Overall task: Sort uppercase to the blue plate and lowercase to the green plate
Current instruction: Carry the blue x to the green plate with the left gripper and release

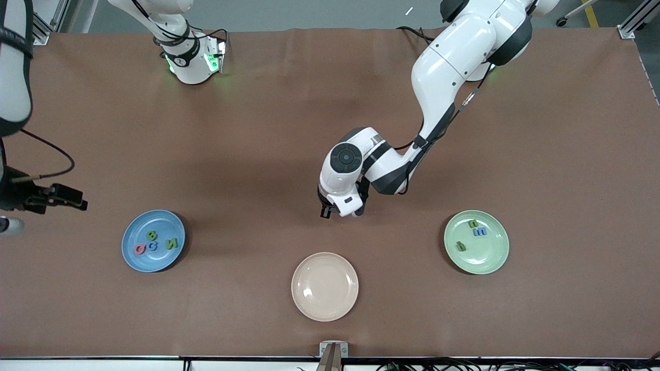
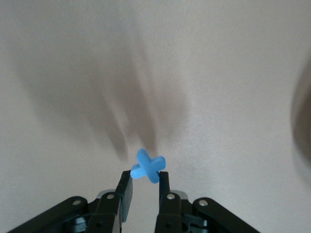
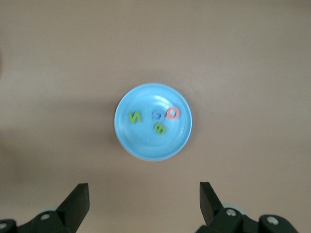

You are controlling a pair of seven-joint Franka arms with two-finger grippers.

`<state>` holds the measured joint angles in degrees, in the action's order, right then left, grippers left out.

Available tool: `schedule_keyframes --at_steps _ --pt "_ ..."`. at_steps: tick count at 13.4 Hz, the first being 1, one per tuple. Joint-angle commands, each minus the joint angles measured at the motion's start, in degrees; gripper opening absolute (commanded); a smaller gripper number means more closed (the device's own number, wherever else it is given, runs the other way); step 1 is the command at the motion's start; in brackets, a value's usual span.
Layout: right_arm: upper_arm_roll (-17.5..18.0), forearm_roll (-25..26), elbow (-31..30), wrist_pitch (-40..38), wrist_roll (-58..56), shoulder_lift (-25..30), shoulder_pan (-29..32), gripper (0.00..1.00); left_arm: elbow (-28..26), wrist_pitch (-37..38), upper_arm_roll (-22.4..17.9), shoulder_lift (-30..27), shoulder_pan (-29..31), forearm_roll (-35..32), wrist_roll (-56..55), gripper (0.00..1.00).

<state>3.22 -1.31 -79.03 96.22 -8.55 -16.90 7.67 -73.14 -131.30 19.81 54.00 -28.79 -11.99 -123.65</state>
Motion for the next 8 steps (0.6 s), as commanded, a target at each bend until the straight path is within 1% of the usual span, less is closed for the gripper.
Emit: schedule_keyframes --at_steps 1,3,4,5,6,8 --pt "0.56 0.6 -2.18 -0.59 1.17 3.19 -0.11 1.0 -0.86 3.06 -0.3 -3.1 1.27 -0.23 3.3 0.01" --pt "0.56 0.43 -0.6 -0.94 1.08 3.45 -0.11 1.0 -0.95 8.05 -0.21 -5.12 3.29 -0.23 8.13 0.01" --pt "0.56 0.43 -0.77 -0.94 1.17 4.58 -0.2 1.0 -1.04 9.73 -0.3 -5.91 4.0 -0.14 11.12 0.01" --pt "0.56 0.61 -1.03 -0.94 1.08 4.6 -1.07 1.0 -1.22 11.23 -0.3 -6.62 5.14 -0.23 13.93 0.01" --pt "0.47 0.7 -1.82 -1.03 1.08 5.2 -1.86 1.0 -1.39 12.72 -0.3 -7.58 6.72 -0.23 17.61 0.01" --pt "0.3 1.05 -6.81 0.19 0.99 9.41 -1.78 1.0 -1.74 16.76 -0.21 -8.9 10.4 -0.23 25.87 0.01"
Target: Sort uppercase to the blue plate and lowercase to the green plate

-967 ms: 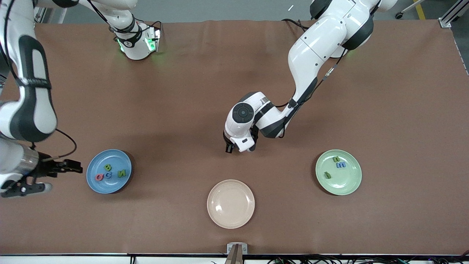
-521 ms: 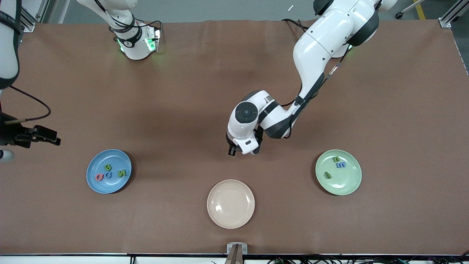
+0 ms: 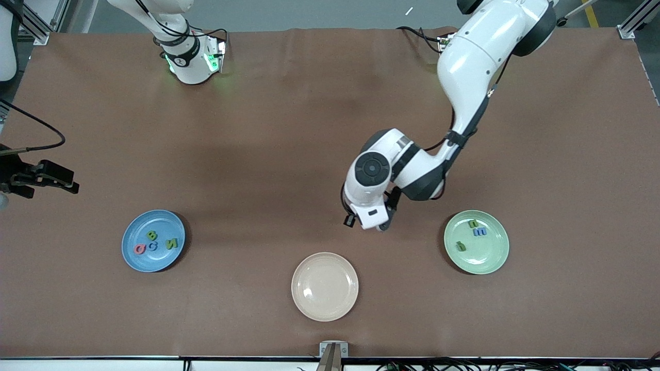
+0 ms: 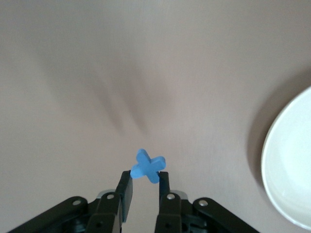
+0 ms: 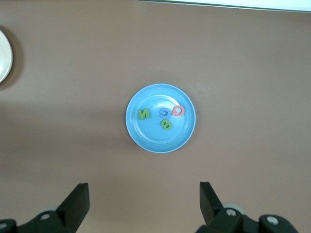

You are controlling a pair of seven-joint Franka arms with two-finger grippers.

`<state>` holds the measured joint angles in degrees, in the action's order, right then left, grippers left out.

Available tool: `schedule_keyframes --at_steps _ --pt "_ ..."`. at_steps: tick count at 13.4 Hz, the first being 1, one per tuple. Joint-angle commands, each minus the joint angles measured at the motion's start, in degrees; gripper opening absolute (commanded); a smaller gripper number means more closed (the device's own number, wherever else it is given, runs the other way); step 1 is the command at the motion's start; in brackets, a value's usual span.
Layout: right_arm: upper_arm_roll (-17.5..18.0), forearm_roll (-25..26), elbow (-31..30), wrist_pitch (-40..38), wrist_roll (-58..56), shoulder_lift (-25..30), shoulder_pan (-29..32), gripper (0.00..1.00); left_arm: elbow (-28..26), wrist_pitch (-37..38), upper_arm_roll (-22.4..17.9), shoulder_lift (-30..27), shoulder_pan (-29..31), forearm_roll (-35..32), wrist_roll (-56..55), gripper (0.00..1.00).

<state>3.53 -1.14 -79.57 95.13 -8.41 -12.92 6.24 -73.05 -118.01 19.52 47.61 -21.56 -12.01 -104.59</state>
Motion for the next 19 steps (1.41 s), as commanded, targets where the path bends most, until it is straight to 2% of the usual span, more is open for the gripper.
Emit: schedule_keyframes --at_steps 1,3,7,9,11,12,13,14,16,19 --pt "-0.1 1.05 -7.87 1.29 0.93 7.02 -0.09 1.0 -2.53 4.53 -0.01 -3.4 5.28 -0.2 11.64 0.01" --pt "-0.28 0.35 -7.62 -0.37 0.94 8.0 0.52 1.0 -3.93 5.15 -0.01 -4.37 9.67 -0.2 18.25 0.01" --pt "-0.37 0.26 -7.62 -3.11 1.11 8.7 0.44 1.0 -11.31 4.89 -0.01 -8.58 20.57 -0.29 38.54 0.02" --pt "-0.19 0.26 -7.53 -3.2 1.11 8.88 0.35 1.0 -12.9 4.54 0.08 -8.85 25.67 -0.29 47.25 0.04" --pt "-0.02 0.26 -7.44 -2.67 1.02 8.53 0.09 1.0 -13.26 3.23 -0.01 -7.98 26.74 -0.2 48.6 0.18" --pt "-0.19 0.17 -7.53 -2.23 1.11 8.44 0.0 1.0 -13.26 3.13 -0.01 -7.89 26.92 -0.2 48.69 0.36" --pt "-0.19 0.26 -7.36 -2.14 1.11 8.35 0.0 1.0 -13.17 3.13 -0.01 -7.71 27.27 -0.2 48.95 0.64" --pt "-0.37 0.35 -7.09 -2.06 1.02 8.35 -0.17 1.0 -13.26 3.13 -0.1 -7.8 27.79 -0.29 49.3 0.99" --pt "-0.63 0.96 -6.74 -2.23 1.02 8.53 -1.4 1.0 -12.91 3.66 -0.01 -8.67 28.15 -0.2 50.27 1.0" --pt "-3.79 0.96 -6.56 -2.58 1.02 8.88 -4.13 1.0 -12.56 4.01 -0.01 -14.46 28.06 -0.12 57.97 1.0"
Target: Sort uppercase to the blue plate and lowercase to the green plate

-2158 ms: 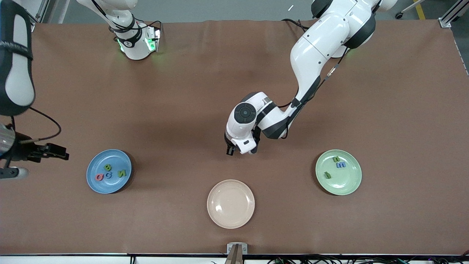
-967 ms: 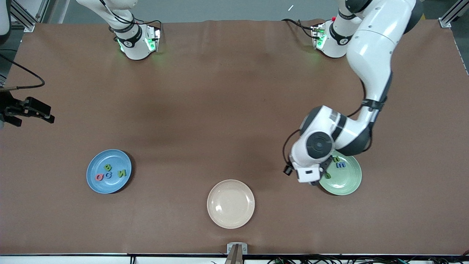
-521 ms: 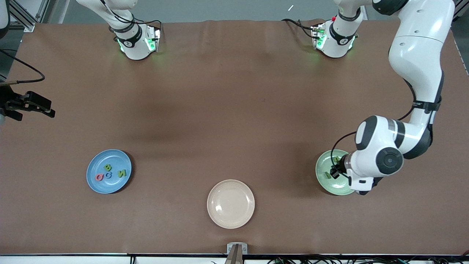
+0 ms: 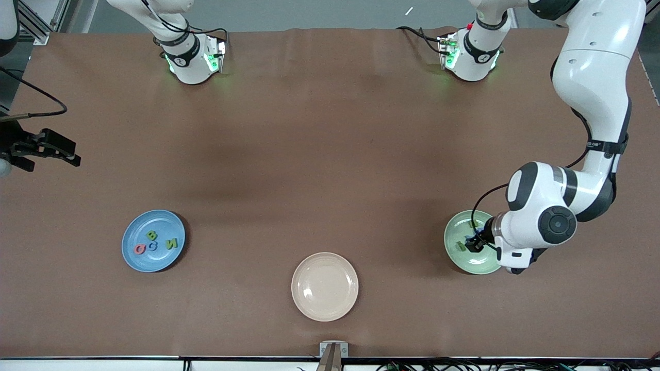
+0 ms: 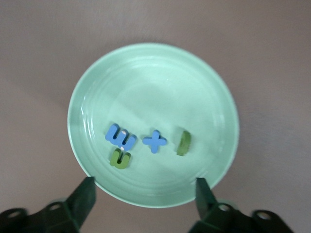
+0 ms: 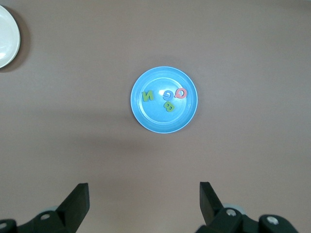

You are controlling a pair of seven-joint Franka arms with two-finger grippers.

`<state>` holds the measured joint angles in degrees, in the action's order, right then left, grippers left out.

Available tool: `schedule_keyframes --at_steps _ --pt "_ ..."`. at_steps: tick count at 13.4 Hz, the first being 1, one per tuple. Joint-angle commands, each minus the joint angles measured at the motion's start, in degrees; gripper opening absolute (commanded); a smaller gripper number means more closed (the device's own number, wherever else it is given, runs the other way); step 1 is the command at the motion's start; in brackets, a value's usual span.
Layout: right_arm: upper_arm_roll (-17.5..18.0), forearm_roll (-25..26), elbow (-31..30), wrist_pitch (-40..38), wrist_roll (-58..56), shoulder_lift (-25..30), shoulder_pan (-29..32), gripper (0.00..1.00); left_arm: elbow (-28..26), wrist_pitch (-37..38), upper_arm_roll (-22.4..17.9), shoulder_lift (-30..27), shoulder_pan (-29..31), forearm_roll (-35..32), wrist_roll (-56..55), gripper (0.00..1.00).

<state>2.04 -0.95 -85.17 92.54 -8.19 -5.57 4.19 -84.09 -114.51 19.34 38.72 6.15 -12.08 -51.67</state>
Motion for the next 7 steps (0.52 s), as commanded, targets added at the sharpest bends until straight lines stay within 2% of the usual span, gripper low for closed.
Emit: schedule_keyframes --at_steps 1,4,7 --pt "-2.48 0.78 -1.05 -0.16 0.81 1.62 -2.0 1.0 -0.99 0.78 0.17 -7.76 0.53 -0.05 8.48 1.0" --pt "-4.59 -0.71 -1.66 -4.9 -0.24 4.07 -1.64 1.0 0.42 4.46 0.17 -13.82 0.62 -0.05 11.66 1.0" --pt "-4.77 -0.72 -7.17 -4.39 -0.33 9.77 -1.73 1.0 0.51 11.21 0.78 -20.5 2.46 1.0 20.45 1.0"
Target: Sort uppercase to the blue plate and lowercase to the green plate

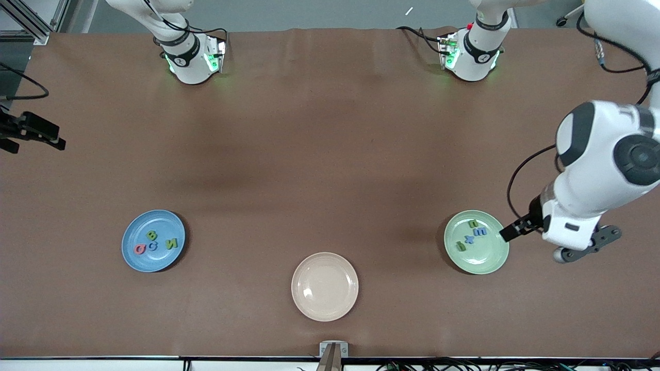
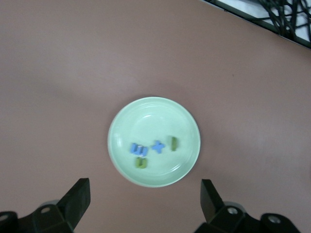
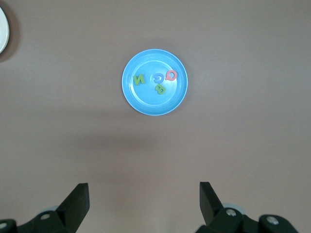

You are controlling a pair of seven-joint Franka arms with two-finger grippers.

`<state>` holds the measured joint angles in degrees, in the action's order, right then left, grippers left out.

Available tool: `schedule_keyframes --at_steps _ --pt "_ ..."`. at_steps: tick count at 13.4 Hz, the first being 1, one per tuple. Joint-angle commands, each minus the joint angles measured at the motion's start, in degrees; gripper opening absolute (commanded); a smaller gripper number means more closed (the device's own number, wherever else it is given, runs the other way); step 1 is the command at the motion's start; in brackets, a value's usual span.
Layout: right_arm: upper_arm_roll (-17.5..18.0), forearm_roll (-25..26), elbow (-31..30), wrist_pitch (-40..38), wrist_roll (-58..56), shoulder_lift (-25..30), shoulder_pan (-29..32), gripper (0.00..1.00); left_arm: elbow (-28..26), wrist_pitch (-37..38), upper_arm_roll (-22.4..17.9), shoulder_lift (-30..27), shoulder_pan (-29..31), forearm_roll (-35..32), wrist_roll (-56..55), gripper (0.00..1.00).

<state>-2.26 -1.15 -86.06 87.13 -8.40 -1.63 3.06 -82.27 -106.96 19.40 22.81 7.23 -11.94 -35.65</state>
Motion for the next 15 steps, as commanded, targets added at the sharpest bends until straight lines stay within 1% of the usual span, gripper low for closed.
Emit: schedule_keyframes --at_steps 1,2,4,7,8,9,10,11,12,15 --pt "-0.47 -0.52 -9.01 2.15 -0.12 8.11 -0.69 1.0 -1.4 6.47 0.72 -6.88 1.13 0.6 5.23 1.0" --pt "-0.47 -0.52 -10.61 3.82 -0.21 9.0 -0.6 1.0 -1.31 9.11 0.81 -9.25 1.21 0.6 6.37 1.0" --pt "-0.47 0.27 -8.96 4.27 -0.21 8.49 -0.69 1.0 -1.31 14.82 0.55 -13.03 1.39 2.96 13.19 1.0" --pt "-0.29 0.36 -8.25 5.85 -0.12 6.82 -0.34 1.0 -1.4 16.08 -0.07 -17.69 2.79 3.85 25.15 1.0" --pt "-0.29 0.45 -7.99 6.64 -0.12 6.81 -0.68 1.0 -1.4 17.12 -2.42 -18.41 2.01 5.07 27.45 1.0" --pt "-0.29 0.8 -7.55 7.87 -0.03 6.81 -0.78 1.0 -2.01 18.44 -7.66 -20.59 -1.65 7.61 29.3 1.0" --pt "-0.29 0.8 -7.55 8.4 -0.12 6.81 -0.78 1.0 -2.28 20.63 -14.15 -21.74 -6.48 8.76 30.71 1.0" --pt "-0.2 0.8 -7.81 7.45 -0.12 6.99 -0.86 1.0 -2.19 22.82 -17.0 -22.62 -8.52 9.3 32.73 1.0" --pt "-0.03 0.8 -7.72 6.39 0.05 7.08 -0.86 1.0 -2.63 23.71 -17.12 -23.24 -8.55 9.48 33.7 1.0" --pt "0.15 0.8 -7.55 6.73 0.05 7.17 -0.95 1.0 -6.75 23.9 -17.21 -26.23 -8.37 10.09 33.71 1.0"
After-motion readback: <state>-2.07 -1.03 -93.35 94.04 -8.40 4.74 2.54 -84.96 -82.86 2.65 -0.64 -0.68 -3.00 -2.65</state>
